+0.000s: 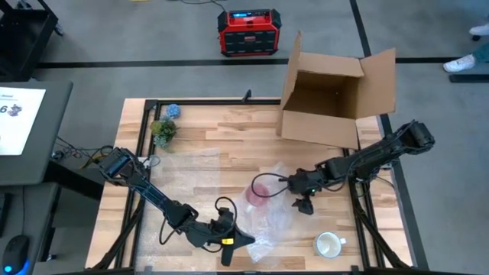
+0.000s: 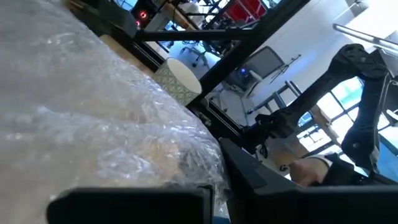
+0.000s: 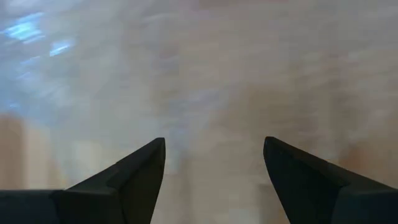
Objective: Wrap mug
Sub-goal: Wrap the red mug in the right bubble wrap
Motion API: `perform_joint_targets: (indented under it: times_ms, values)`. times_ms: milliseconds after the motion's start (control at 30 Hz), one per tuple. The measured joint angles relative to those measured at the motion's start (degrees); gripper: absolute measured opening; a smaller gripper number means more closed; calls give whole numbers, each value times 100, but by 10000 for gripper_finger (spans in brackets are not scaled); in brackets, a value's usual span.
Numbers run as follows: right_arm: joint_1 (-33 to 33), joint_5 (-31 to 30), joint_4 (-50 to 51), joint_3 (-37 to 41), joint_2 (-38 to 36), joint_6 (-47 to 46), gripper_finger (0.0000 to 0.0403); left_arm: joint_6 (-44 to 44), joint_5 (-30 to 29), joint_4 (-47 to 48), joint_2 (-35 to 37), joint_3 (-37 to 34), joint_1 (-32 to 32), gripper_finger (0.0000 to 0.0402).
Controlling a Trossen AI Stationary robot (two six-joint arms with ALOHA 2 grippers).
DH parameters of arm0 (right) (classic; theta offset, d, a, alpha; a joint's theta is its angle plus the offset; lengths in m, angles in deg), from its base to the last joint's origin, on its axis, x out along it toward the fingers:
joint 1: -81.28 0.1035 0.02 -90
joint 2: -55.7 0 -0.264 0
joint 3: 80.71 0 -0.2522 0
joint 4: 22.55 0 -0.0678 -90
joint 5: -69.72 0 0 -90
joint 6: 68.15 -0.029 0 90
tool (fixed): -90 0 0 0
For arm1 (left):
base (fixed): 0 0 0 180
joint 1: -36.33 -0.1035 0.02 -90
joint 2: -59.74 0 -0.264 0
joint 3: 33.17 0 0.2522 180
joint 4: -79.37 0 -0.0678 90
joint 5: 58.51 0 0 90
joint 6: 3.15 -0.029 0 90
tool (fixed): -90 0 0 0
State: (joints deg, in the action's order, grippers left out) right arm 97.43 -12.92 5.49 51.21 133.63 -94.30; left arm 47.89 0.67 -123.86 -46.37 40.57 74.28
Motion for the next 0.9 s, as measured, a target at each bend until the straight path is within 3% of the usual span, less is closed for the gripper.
perform_joint_targets:
  times_ms: [133,300,433,600,733,900]
  values:
    - [98,410,-17,-4,-58,104,260,2,5,38,0,18,0,0]
    - [108,368,177,-8,-494,-77,260,66,14,364,0,18,0,1]
    - [126,103,668,-237,-1050,-225,260,178,16,738,0,18,0,1]
    - [263,-468,428,-494,-1517,-234,260,325,14,949,0,18,0,9]
    - [202,-503,325,-496,-1419,-375,260,335,14,953,4,18,0,35]
    - [233,-114,624,-476,-683,-298,260,326,12,981,4,18,0,67]
